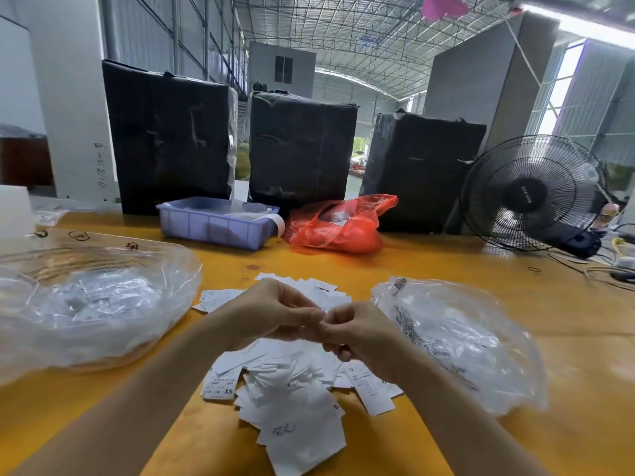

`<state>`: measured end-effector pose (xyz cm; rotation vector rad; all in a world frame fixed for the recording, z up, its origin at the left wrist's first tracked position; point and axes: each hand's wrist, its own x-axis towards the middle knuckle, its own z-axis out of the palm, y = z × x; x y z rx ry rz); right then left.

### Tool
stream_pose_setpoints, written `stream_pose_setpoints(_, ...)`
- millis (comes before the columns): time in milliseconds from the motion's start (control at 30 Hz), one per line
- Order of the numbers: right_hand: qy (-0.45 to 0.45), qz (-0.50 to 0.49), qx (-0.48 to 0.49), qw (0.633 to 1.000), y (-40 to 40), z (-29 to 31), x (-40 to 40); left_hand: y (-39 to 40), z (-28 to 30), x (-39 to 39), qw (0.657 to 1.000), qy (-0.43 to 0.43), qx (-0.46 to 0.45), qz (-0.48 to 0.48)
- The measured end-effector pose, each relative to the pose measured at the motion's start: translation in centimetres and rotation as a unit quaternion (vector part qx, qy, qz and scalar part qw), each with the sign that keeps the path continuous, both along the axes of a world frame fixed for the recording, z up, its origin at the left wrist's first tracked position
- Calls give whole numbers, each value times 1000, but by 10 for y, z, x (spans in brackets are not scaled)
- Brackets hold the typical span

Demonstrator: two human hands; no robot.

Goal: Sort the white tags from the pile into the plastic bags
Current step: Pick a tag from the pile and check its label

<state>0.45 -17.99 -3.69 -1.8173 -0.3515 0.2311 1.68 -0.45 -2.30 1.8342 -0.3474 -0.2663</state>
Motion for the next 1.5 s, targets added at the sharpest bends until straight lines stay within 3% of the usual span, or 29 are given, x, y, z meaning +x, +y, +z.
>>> stream_pose_setpoints(200,33,-41,61,997,-7,-3,6,10,-2,7,995,61,-39,66)
stream_pose_setpoints(267,49,-50,73,995,-7,-3,6,8,-3,7,989,66,-93,94)
stream_pose_setpoints(433,59,-18,74,995,0,-5,4,-11,-7,10,922,100,-329,179)
stream_pose_setpoints(567,38,-16,77,996,5,-4,1,-23,-9,6,884,151,-413,157)
stream_pose_setpoints(667,-91,-93,-52,990,-5,-3,7,-23,-6,5,890,126,-404,168)
stream_pose_setpoints(767,-183,-153,-247,939,-24,-6,17,-18,-6,7,891,106,-395,196)
stream_pose_setpoints(900,-40,-68,-380,922,-41,-4,18,-15,-7,7,905,96,-350,221)
stream_pose_setpoints(1000,28,-15,-467,884,-42,-2,13,-14,-11,7,930,63,-293,212)
stream_pose_setpoints(1067,37,1,-497,867,-40,-3,13,-14,-14,7,950,34,-235,204)
stream_pose_setpoints(1167,41,6,-487,872,-36,1,10,-13,-19,8,966,15,-163,199)
stream_pose_setpoints(1367,23,-29,-514,857,-28,2,7,-13,-23,9,972,13,-147,183)
stream_pose_setpoints(1500,35,-6,-493,870,-28,2,9,-12,-25,10,972,15,-151,181)
